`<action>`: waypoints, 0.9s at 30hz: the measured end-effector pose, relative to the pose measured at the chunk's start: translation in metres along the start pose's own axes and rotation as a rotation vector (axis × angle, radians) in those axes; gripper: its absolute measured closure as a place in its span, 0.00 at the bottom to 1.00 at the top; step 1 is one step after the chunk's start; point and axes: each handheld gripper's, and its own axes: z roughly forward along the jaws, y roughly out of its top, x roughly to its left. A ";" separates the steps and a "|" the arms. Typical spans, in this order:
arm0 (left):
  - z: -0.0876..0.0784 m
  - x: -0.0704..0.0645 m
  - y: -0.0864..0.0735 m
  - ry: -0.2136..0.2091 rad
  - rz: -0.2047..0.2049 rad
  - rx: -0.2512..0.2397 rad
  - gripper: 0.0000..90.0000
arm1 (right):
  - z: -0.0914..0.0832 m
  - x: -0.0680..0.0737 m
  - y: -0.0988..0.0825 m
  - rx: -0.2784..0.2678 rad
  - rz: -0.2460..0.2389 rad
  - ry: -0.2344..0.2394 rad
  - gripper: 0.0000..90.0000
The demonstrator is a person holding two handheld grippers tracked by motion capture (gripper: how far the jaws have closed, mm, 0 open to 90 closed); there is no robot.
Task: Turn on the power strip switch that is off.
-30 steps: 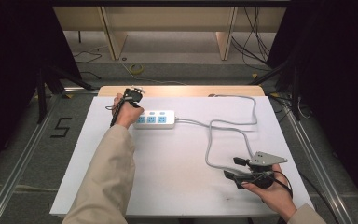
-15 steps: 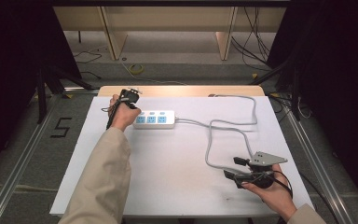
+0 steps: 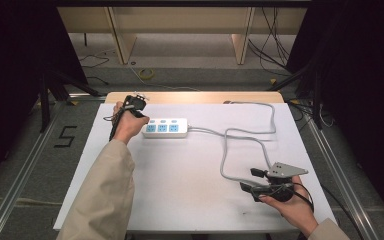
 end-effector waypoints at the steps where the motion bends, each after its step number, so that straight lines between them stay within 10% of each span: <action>1: -0.001 0.000 -0.001 -0.003 -0.001 0.005 0.74 | 0.000 0.000 0.000 0.000 -0.001 -0.001 0.36; 27: -0.021 0.003 -0.026 -0.080 -0.036 0.021 0.53 | 0.000 0.000 0.000 -0.003 -0.002 -0.004 0.35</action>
